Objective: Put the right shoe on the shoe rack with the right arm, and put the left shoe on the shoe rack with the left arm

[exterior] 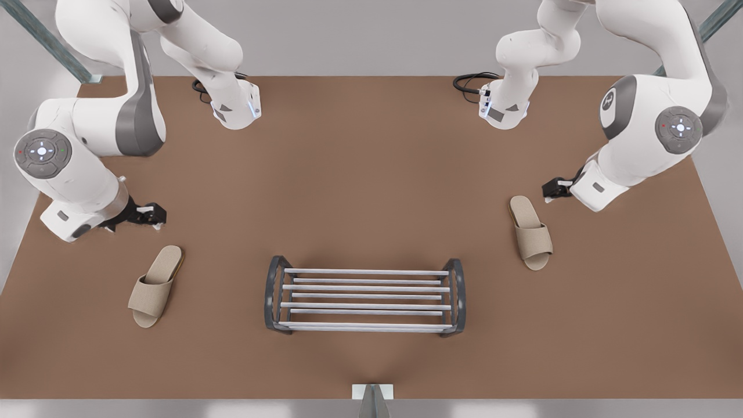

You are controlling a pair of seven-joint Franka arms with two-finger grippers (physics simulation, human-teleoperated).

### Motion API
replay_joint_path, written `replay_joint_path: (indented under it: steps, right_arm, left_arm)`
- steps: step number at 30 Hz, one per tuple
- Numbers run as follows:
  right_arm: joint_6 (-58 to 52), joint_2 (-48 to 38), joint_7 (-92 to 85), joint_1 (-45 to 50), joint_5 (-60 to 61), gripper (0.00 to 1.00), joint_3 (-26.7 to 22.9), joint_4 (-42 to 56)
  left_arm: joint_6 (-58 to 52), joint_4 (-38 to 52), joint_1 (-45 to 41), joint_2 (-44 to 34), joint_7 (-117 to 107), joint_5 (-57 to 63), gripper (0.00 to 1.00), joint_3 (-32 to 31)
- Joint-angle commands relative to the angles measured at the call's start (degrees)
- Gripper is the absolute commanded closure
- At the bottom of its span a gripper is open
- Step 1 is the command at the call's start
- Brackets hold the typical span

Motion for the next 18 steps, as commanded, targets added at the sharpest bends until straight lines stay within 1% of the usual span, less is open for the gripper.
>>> replay_joint_path:
  steps: [1,2,3,5,6,7,8,9,10,11,12,13,14,15,16,17,18]
  right_arm:
    - [10.84,-6.58,0.48,4.12,7.9,0.0,-8.58,-7.14]
    - [10.93,-6.94,0.48,2.71,11.42,0.0,-8.58,-7.15]
    - [11.01,-6.32,0.57,2.35,11.68,0.0,-8.58,-6.27]
    - [11.01,-5.36,0.39,2.53,11.59,0.0,-8.67,-6.27]
    - [10.66,-5.18,0.39,2.62,11.59,0.0,-8.58,-6.27]
    - [11.01,-3.87,0.39,2.53,11.59,0.0,-8.58,-5.83]
    - [10.93,-2.9,0.31,2.62,11.51,0.0,-8.58,-5.83]
    - [11.45,-1.14,0.48,2.71,11.42,0.0,-8.58,-5.48]
    - [14.88,2.02,0.48,2.79,11.07,0.0,-8.58,-4.34]
    - [17.34,4.31,1.18,2.44,11.42,0.0,-8.58,-2.84]
    - [21.36,4.4,1.27,2.44,11.51,0.0,-8.58,-3.62]
    - [30.75,1.51,1.1,2.27,10.81,0.0,-8.67,-9.49]
    - [41.56,-4.63,1.01,0.7,10.8,0.0,-8.49,-18.45]
    - [47.48,-10.7,0.22,-0.9,10.8,0.0,-8.41,-25.67]
    - [47.84,-14.22,-0.39,-1.25,10.8,0.0,-8.41,-28.75]
    - [55.45,-18.79,-0.66,-2.3,10.8,0.0,-8.41,-35.25]
    - [66.17,-22.83,-0.66,-3.09,10.8,0.0,-8.41,-43.77]
  left_arm:
    - [7.15,-0.2,0.24,-0.05,-8.2,0.49,0.0,-0.13]
    - [7.41,0.5,-0.38,0.3,-8.29,1.19,0.0,-0.3]
    - [6.18,3.41,-0.12,2.41,-9.78,1.54,0.0,-0.39]
    - [-4.62,1.91,2.78,-1.28,-6.36,1.55,0.0,-0.48]
    - [-9.02,2.17,4.37,-2.33,-5.48,-1.35,0.0,-0.74]
    - [-7.62,2.7,4.37,-1.55,-5.39,-1.62,0.0,-0.39]
    - [-0.95,2.61,6.47,0.74,-0.92,-0.66,0.0,-0.13]
    - [5.29,1.82,10.16,2.41,9.45,2.86,0.0,-0.13]
    - [9.51,-0.19,11.93,2.5,11.05,2.77,0.0,-0.21]
    - [14.59,-5.36,11.93,-1.79,10.26,2.6,0.0,-0.65]
    - [24.84,-14.21,11.4,-7.05,6.77,2.6,0.01,-0.83]
    - [32.37,-20.75,11.92,-12.86,-1.59,3.21,0.01,-4.33]
    - [44.78,-34.24,12.01,-21.03,-3.62,3.21,0.01,-5.05]
    - [54.51,-41.59,12.1,-23.6,-19.83,3.21,0.01,-9.25]
    - [54.7,-42.9,13.5,-24.74,-23.66,3.3,0.01,-11.89]
    - [59.41,-48.25,18.67,-27.9,-25.15,3.21,0.01,-18.73]
    - [61.2,-48.71,24.22,-28.44,-34.02,3.3,0.01,-26.65]
